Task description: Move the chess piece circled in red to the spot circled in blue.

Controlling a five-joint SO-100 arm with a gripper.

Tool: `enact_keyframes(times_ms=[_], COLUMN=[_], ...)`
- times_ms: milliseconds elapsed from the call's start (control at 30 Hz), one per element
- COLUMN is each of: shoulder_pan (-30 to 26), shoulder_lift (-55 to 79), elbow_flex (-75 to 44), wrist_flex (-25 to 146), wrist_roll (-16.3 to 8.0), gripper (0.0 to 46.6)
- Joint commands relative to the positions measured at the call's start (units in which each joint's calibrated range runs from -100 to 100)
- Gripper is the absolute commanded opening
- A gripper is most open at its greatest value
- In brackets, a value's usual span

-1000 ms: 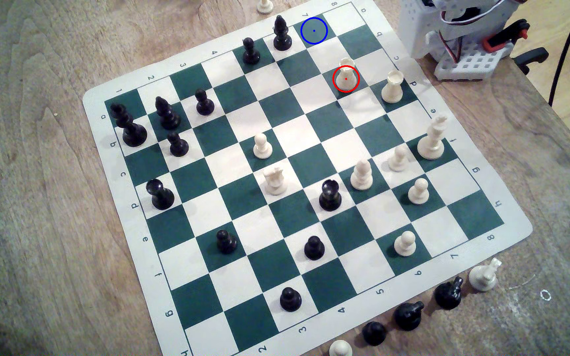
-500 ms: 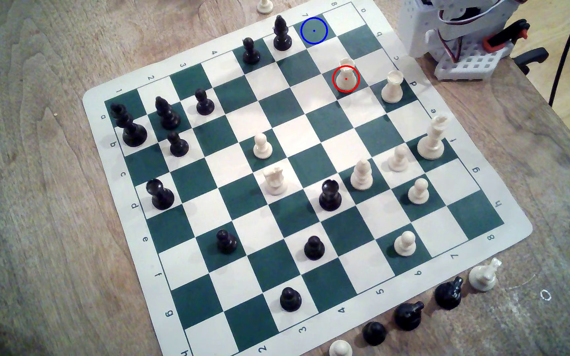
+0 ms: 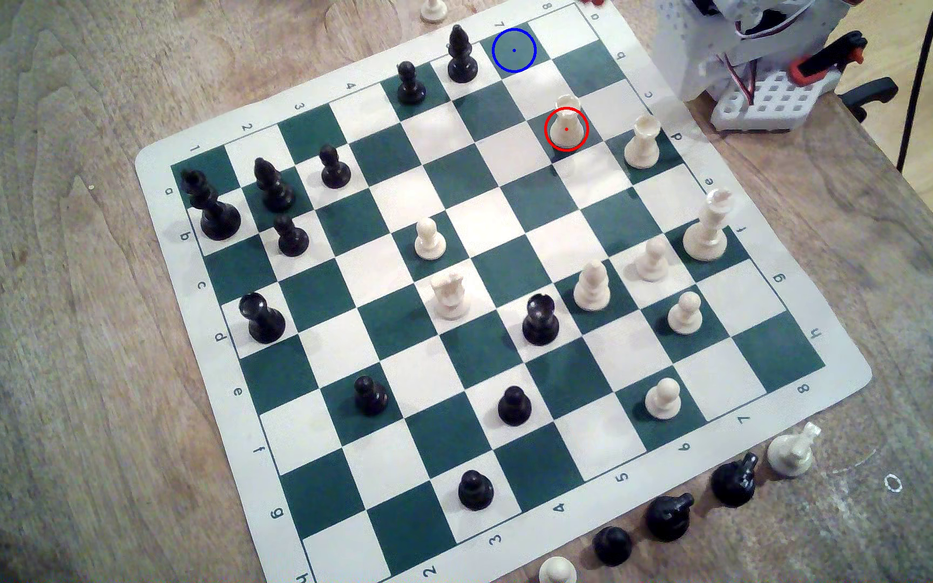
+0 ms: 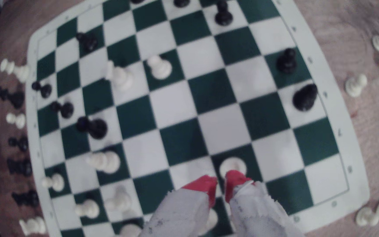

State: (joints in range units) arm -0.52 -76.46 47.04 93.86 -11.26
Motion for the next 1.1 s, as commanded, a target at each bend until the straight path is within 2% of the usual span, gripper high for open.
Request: enact_keyframes(times_ms=[0,167,200,233,300,500,667,867,1067], shoulder_pan=[-0.15,-1.09,-2.26,-2.42,-2.81,-3.51,-2.73,-1.95,-1.32], shoulder_lift=[6.51,8.88,7.53,7.1,6.85,13.38,21.96,26.63,28.66], elbow_flex=[-1.62,1.28,2.64,3.46,5.45,9.44,9.99,10.26,12.43], wrist_flex=[1.47,3.02,3.51,3.27,2.86,0.48,-5.49,-8.28,-9.02], wrist_roll=[-0.29,-0.59,-0.63,-0.63,-0.63,-0.24,-0.2,-0.15,-0.1], gripper=[5.2,13.5,17.5,18.2,18.5,13.0,11.0,16.4,17.9])
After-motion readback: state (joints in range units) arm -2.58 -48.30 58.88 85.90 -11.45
